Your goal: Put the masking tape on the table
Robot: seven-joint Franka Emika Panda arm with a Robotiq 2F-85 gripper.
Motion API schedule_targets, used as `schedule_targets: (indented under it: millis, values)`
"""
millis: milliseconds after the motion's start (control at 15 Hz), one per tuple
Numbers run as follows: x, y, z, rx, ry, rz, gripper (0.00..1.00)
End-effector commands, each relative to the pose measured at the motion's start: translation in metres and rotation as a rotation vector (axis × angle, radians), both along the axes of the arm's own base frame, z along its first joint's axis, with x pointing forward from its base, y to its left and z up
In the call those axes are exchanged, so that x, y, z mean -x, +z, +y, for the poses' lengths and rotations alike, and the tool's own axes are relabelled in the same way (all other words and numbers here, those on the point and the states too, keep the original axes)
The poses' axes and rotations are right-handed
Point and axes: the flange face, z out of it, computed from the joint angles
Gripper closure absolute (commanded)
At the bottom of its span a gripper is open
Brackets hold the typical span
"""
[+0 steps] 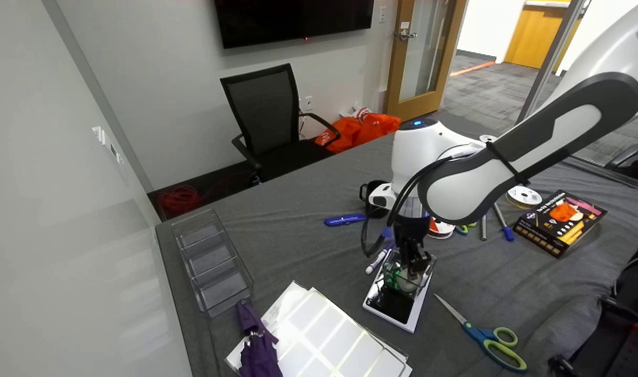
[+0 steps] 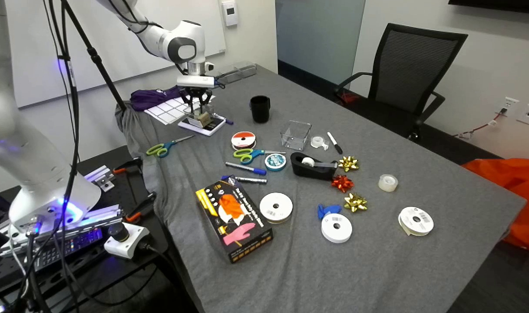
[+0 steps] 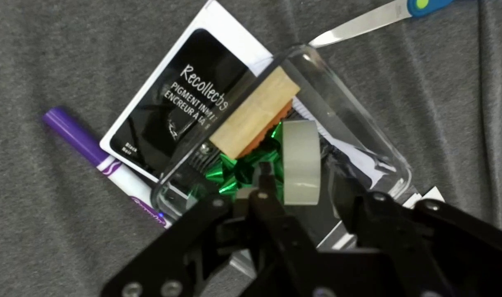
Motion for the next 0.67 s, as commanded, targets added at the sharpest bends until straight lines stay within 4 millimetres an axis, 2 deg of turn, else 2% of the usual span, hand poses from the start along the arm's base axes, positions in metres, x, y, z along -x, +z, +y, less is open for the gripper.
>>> schedule_targets:
  millis: [0,133,200,267,333,600]
  values:
    - [0.001,-0.010,-0.001,-0.015,0.029,-0.014,0.50]
    - [0.003,-0.015,-0.002,-0.013,0.033,-0.016,0.39]
    - [0.003,-0.017,-0.002,-0.012,0.035,-0.015,0.68]
    - [0.004,-0.018,-0.002,-0.011,0.039,-0.014,0.65]
    - [0.005,-0.019,-0.003,-0.011,0.040,-0.013,0.66]
    - [0.005,-0.019,-0.003,-0.017,0.037,-0.006,0.94]
